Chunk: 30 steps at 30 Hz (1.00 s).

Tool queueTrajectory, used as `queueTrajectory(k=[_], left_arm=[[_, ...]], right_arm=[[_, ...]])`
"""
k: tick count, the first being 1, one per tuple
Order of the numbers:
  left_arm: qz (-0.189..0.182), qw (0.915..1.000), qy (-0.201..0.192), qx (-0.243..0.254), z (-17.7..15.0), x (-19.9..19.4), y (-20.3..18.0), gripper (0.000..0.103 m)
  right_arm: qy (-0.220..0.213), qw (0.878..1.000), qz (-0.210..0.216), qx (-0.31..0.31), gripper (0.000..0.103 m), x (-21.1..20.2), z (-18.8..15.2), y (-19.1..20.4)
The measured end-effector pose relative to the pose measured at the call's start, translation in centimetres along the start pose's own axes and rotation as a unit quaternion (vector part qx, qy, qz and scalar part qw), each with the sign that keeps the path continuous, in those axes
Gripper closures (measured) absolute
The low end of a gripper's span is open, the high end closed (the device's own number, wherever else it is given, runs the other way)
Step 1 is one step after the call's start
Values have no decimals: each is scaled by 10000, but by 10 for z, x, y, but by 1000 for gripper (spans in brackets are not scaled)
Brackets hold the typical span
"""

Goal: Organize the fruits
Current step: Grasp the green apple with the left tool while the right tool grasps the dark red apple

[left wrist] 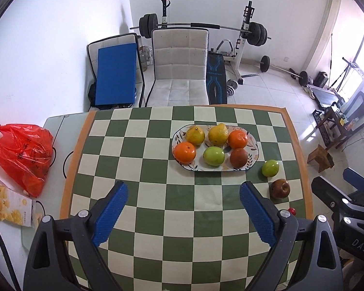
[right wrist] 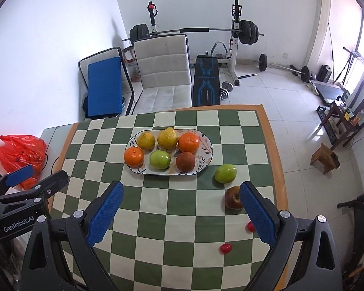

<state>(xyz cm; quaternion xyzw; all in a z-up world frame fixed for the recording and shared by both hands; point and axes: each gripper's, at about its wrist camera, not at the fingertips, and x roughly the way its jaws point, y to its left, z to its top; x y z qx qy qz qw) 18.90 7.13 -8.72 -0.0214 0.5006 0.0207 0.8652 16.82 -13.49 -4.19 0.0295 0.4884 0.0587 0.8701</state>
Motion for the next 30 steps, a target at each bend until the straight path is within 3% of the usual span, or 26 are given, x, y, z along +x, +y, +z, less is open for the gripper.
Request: queueTrajectory(k=[4,8,13,19,26,28,30], left_arm=[[23,9999,143,-41,0,9,-5,1],[279,9992,299,-4,-1,33,-16,1],[555,9958,711,175,-3,83,-40,1],[617,9878,1320,546,-6,144,-84,1],[484,9769,1738,1149,2,191,-146,1],[352,9728,1836,1365,6,201,-165,1],[266,9669,1883,1700,9,210,-189,1]], right_arm=[[234,9985,336,367,5,20,0,-30],[583,9956,220,695,5,59,-4,-75],[1352,9822,112,1297,6,144,-27,-142],[2043,9626,246,1763,15,239,-61,-183],[2252,9567,397,1798,34,291,-76,-188],[2145,9586,526,1799,34,291,-79,-193],[2131,9607,386,1738,34,286,-83,-200]])
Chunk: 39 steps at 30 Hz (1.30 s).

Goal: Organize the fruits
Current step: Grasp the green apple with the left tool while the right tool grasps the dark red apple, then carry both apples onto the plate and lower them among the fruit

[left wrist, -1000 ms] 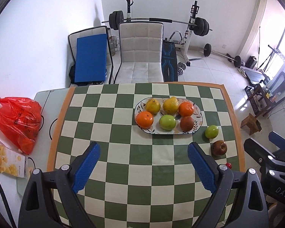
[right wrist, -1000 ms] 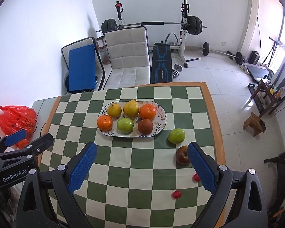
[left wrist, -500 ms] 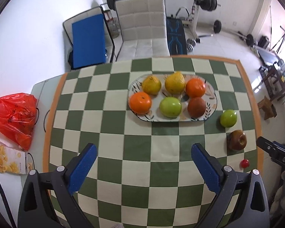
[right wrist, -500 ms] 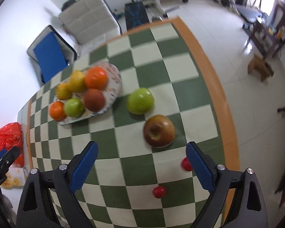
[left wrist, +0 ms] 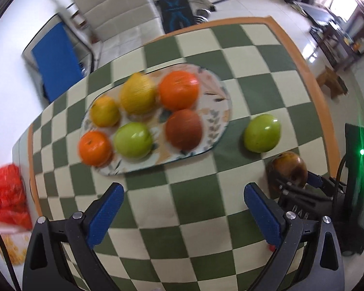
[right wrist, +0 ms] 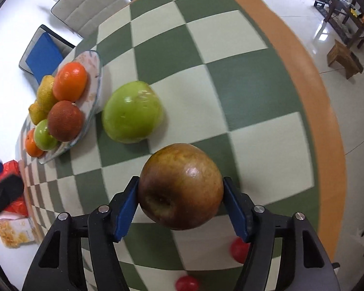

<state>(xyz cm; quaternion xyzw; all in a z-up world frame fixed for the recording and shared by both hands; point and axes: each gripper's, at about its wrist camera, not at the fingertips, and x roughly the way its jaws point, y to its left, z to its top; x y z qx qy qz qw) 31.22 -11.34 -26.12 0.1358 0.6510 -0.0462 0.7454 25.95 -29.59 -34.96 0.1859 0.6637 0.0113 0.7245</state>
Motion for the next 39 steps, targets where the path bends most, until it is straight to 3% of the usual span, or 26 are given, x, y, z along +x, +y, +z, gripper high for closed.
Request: queueTrajectory(k=[6,12,16,19,20,22,24,30,34,39], left_arm=[[16,9933,54,1153,36,16,-59,1],[55,9746,392,2202,55,45,-111,1],[110,9655,599,2530,57,65,-129,2],[67,9612,779,2646,59,78,-138,17],[58,9603,878,2647,60,83,-140,27],[134,9606,927,2615,61,90,-142,34],[275,9642,872,2489,63,91,-138,50],[-441,9812,1213,1436,58,92,-106,50],[-867,9835,1333,864,49,91,-87,50],[-1124,9815,1399,669,53,98,-81,48]], right_arm=[[33,9994,8,346,34,-16,-19,-50],[44,9981,-55,612,34,-18,-33,-88],[22,9970,146,761,34,-15,-37,-96],[19,9974,107,717,34,-14,-35,-93],[22,9974,103,712,34,-14,-35,-92],[28,9975,103,705,34,-12,-36,-91],[32,9976,98,684,34,-16,-36,-95],[94,9980,74,614,33,-18,-34,-96],[122,9981,53,607,33,-17,-30,-93],[149,9977,-7,655,33,-14,-23,-92]])
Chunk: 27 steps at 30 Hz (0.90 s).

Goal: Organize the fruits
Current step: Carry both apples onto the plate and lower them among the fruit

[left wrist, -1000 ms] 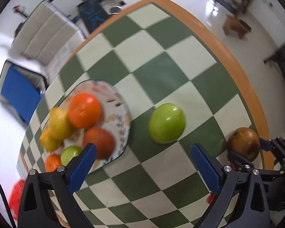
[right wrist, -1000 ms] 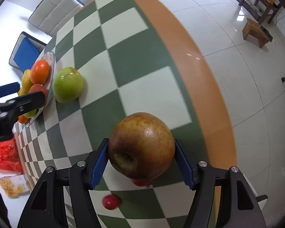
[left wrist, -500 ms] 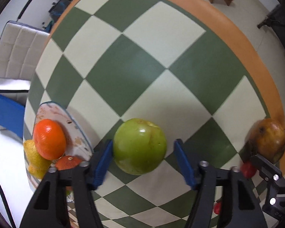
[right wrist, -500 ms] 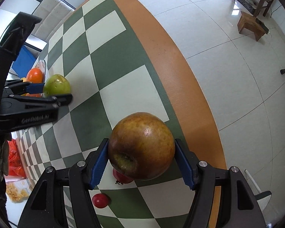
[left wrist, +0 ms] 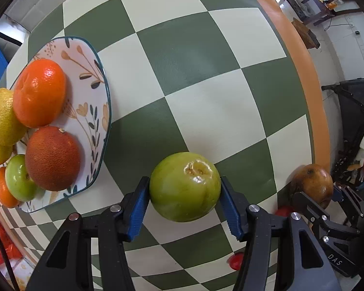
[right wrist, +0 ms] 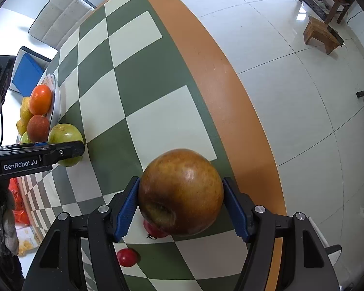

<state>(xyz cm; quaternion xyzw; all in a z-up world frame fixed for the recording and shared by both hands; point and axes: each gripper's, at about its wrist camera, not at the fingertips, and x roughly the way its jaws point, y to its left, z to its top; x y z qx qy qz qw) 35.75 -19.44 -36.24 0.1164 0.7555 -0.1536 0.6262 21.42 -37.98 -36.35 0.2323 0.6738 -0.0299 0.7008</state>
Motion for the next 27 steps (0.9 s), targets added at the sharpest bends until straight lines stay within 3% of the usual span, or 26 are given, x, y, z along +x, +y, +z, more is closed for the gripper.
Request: queueTrajectory(k=[4,8,14,19,27], left_arm=[[147,9998,-87,72,11,-4,-2,48],[269,9994,-196,120,-6,3,-12,49],[53,9993,-347,-141,-27,-5,0,49],[-260,9973,-505,-467,-56,-19,29,49],[-561,9895,-728,-1111,-109,-42,95,49]], right_arm=[[-14,10000,-20,26,33,0,2,0],[-47,10000,-20,69,34,1,2,-3],[-74,9999,-74,-117,34,1,-1,10],[-89,9991,142,-396,34,-3,-5,39],[-26,9926,695,-993,34,-11,-3,122]])
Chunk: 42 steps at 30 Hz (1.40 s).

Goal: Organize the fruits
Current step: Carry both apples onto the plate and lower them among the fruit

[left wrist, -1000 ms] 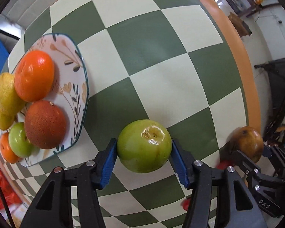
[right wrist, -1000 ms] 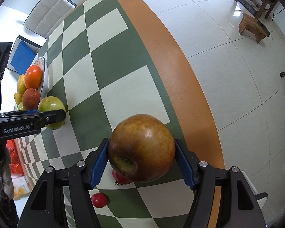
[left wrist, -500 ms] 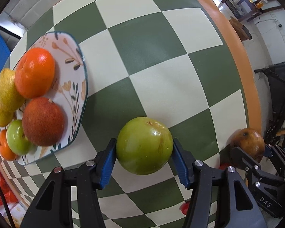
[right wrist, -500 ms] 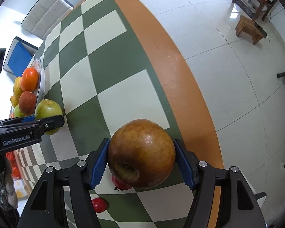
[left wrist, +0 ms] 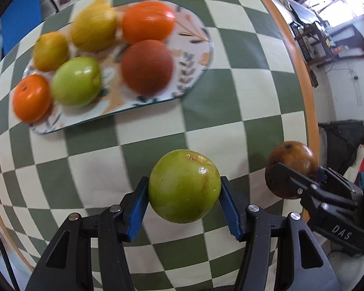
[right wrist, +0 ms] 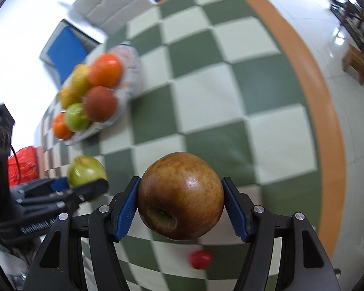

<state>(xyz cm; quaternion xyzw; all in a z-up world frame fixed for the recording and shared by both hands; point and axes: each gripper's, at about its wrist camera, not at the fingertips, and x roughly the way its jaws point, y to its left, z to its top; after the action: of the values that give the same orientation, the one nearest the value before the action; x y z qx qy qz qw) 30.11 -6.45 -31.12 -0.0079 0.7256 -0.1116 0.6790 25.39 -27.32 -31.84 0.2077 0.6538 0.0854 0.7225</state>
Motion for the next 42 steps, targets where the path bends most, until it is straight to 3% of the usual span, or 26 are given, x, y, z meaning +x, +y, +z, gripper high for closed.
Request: queueTrajectory(k=[7,12,16,22,27,31,33,37,42], left_arm=[[-100,9973,-518,-509,3,-49,50,49],[-24,9934,-810,-810,37,-79,98,49],[246,9910,-903,-952,69,-78,133,49],[462,9902,-545,-1202,113,-44,186,49],[448,9920,-261,-1148,123,-19,196,49],[478,9919,-306,-1137,120,-18,194,49],[255,9916,-240,-1243,117,-15,193,49],[218,9915,-289,-1246,114,-16,191,49],[71,9904,-185,-1371,116,-14,197,48]], right_arm=[[-319,9988,125,-345,34,0,62,67],[-324,9985,-171,-417,34,26,104,90],[-221,9977,-458,-443,34,48,124,94],[-155,9966,-614,-536,34,61,128,102],[-119,9957,-683,-607,34,65,127,105],[-106,9958,-671,-610,34,68,129,106],[-100,9961,-658,-576,34,68,129,106],[-43,9969,-552,-553,32,68,131,104],[8,9968,-553,-578,20,65,133,103]])
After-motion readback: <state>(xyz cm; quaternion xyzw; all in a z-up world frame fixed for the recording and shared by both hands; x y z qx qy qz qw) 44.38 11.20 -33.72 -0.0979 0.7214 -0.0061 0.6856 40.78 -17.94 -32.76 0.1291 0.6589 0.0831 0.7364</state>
